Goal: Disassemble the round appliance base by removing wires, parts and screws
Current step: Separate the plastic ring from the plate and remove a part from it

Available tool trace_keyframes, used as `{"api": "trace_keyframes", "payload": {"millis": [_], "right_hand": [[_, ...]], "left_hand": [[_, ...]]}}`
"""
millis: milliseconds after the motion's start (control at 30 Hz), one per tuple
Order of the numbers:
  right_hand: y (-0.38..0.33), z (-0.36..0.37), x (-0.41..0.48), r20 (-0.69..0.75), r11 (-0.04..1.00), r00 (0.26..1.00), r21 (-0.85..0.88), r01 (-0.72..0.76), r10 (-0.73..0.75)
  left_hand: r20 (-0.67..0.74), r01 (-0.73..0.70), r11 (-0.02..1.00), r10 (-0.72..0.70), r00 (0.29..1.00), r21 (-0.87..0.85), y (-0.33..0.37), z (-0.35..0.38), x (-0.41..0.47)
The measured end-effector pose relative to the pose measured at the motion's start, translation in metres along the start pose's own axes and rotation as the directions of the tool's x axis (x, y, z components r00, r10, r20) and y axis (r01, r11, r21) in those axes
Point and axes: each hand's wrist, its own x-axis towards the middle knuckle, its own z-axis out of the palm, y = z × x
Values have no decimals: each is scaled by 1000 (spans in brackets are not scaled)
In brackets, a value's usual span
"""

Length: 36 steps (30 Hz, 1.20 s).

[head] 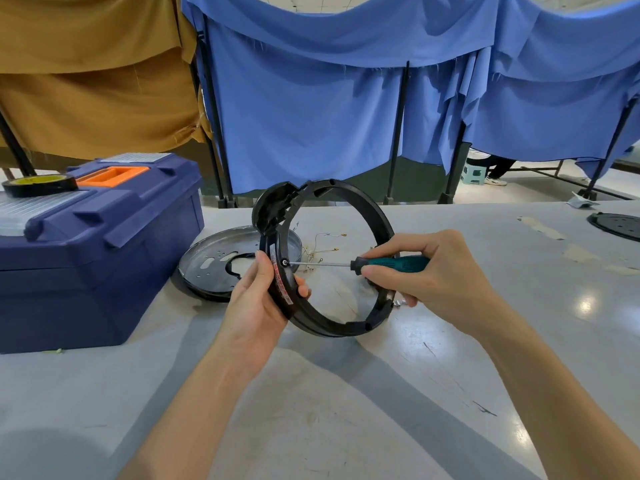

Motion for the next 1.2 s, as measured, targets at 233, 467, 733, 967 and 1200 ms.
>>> {"api": "trace_keyframes", "payload": {"millis": [233,467,733,967,1200], "right_hand": [[-11,-14,-1,-24,996,996,-6,90,-90],[7,-20,2,26,999,999,-35,22,-21],[28,-15,4,268,985,956,-152,-84,123],[39,-5,5,347,982,924,-151,-114,160],[44,18,3,381,997,922,-53,-58,74]], "left_hand": [[72,-209,950,198,978,234,18,14,-2],[87,-373,824,373,924,428,25,26,-3],[178,-450,619,451,874,644,15,28,-6],[260,-476,534,430,864,699,0,30,-6],[316,-482,483,387,866,731,-13,35,-8]]}}
